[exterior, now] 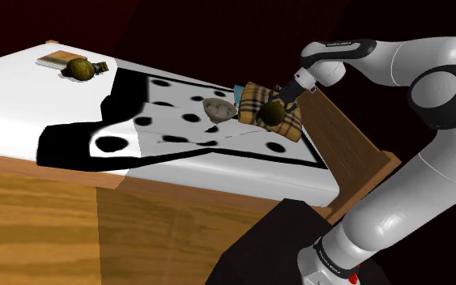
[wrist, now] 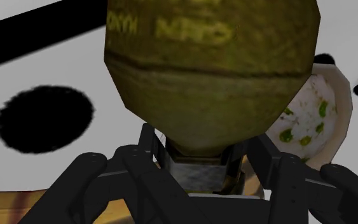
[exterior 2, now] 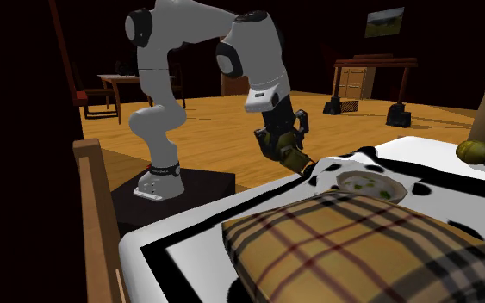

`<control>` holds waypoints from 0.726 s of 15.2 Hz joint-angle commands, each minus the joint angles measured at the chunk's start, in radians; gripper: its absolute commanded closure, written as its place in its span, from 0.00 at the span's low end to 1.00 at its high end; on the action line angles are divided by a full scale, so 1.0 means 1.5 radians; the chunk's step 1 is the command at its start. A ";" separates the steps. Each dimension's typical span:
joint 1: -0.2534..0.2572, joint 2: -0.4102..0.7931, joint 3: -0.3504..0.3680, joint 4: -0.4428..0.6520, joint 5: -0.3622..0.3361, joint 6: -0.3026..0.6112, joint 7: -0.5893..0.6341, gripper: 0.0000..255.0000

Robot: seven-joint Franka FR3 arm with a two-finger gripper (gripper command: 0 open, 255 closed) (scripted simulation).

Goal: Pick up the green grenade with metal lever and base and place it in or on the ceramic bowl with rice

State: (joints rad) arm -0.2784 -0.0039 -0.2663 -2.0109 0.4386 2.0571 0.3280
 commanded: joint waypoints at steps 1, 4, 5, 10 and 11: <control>-0.001 -0.005 -0.001 0.013 -0.005 -0.016 0.007 1.00; -0.001 -0.011 -0.001 0.032 -0.012 -0.039 0.018 1.00; -0.001 -0.012 -0.001 0.034 -0.012 -0.041 0.020 1.00; 0.019 0.089 0.020 0.156 0.007 -0.051 0.062 1.00; 0.022 0.110 0.023 0.184 0.010 -0.055 0.072 1.00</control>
State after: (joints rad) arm -0.2504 0.1303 -0.2368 -1.7829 0.4504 1.9857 0.4188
